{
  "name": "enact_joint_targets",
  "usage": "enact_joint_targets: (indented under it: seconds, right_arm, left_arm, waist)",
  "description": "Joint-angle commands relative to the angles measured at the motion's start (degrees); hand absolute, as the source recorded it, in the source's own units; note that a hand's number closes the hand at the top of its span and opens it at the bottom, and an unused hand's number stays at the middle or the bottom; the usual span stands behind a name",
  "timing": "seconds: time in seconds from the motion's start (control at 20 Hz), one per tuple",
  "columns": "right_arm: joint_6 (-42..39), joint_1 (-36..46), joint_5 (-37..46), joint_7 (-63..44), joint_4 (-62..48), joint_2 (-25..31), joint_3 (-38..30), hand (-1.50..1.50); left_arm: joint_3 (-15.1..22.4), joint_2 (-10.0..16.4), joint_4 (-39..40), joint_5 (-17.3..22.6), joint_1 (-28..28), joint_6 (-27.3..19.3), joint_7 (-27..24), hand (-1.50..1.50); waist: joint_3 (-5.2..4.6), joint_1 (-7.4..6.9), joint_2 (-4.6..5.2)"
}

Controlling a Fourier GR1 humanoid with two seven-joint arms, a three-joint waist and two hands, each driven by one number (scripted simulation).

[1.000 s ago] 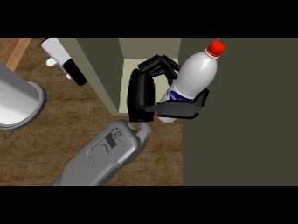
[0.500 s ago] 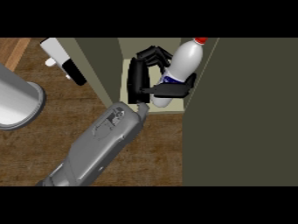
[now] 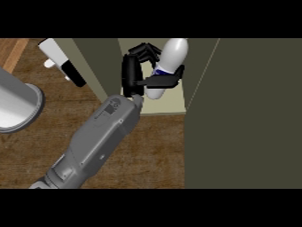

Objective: Pick up the bottled water, place it into the cabinet and close the cabinet

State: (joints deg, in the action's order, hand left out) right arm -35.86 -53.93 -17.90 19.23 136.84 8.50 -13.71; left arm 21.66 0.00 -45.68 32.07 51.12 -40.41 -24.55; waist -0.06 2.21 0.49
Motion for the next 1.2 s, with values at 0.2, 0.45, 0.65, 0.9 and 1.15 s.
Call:
enact_joint_targets:
  seconds: [0.2,0.45,0.65,0.9,1.15]
  right_arm:
    - [-1.0,-0.5,-7.6,-1.6,4.3,1.2,-2.5,-1.50]
    - [-0.6,-1.4,-6.5,-2.9,6.2,0.0,0.2,-1.50]
    - [-0.4,1.1,-4.2,-1.8,4.3,-0.7,1.1,-1.50]
    - [0.2,2.7,-5.2,-2.9,3.7,-0.1,0.4,-1.50]
    - [0.0,0.6,-8.9,-4.4,6.5,2.0,-2.6,-1.50]
  left_arm:
    - [-3.3,1.2,14.7,0.1,7.2,3.0,-4.7,1.50]
    - [-0.6,0.0,22.8,-3.4,11.2,1.4,-4.1,-1.50]
    - [-2.2,0.2,29.0,-4.6,13.2,4.1,-6.7,-1.50]
    - [-3.8,0.0,31.1,-2.9,15.0,2.4,-7.2,-1.50]
    - [-6.9,0.9,30.6,-2.1,17.3,7.5,-8.4,-1.50]
  waist:
    - [0.01,0.29,0.14]
    - [0.00,0.87,0.35]
    - [0.00,1.06,0.56]
    - [-0.01,1.69,0.71]
    - [-0.04,0.59,0.32]
